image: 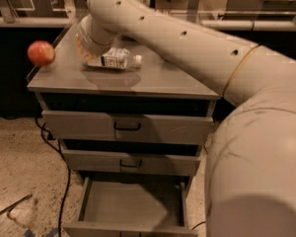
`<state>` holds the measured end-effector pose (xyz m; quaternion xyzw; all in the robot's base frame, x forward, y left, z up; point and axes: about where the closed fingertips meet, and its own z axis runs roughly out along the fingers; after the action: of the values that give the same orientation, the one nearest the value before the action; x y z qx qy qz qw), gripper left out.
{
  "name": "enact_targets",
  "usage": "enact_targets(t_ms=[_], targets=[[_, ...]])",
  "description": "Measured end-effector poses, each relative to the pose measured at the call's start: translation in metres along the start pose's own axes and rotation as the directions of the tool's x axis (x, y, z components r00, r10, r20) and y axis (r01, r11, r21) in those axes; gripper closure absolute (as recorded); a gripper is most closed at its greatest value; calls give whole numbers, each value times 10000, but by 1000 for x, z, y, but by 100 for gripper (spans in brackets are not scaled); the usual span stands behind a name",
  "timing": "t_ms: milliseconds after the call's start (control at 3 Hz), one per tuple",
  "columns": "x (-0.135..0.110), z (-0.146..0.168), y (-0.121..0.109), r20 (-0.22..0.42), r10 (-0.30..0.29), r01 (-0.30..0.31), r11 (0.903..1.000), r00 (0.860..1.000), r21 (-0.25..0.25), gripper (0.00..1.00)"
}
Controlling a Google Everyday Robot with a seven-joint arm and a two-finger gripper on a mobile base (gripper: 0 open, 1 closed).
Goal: Pick apple from bottom drawer and place on counter
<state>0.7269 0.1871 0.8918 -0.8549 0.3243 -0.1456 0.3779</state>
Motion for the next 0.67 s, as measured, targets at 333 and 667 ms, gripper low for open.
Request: enact_targets(t_ms=[333,667], targets=[[19,34,5,-373,147,-162,9991,9992,-397,100],[21,37,5,-405,160,-177,9989,9990,-432,77]])
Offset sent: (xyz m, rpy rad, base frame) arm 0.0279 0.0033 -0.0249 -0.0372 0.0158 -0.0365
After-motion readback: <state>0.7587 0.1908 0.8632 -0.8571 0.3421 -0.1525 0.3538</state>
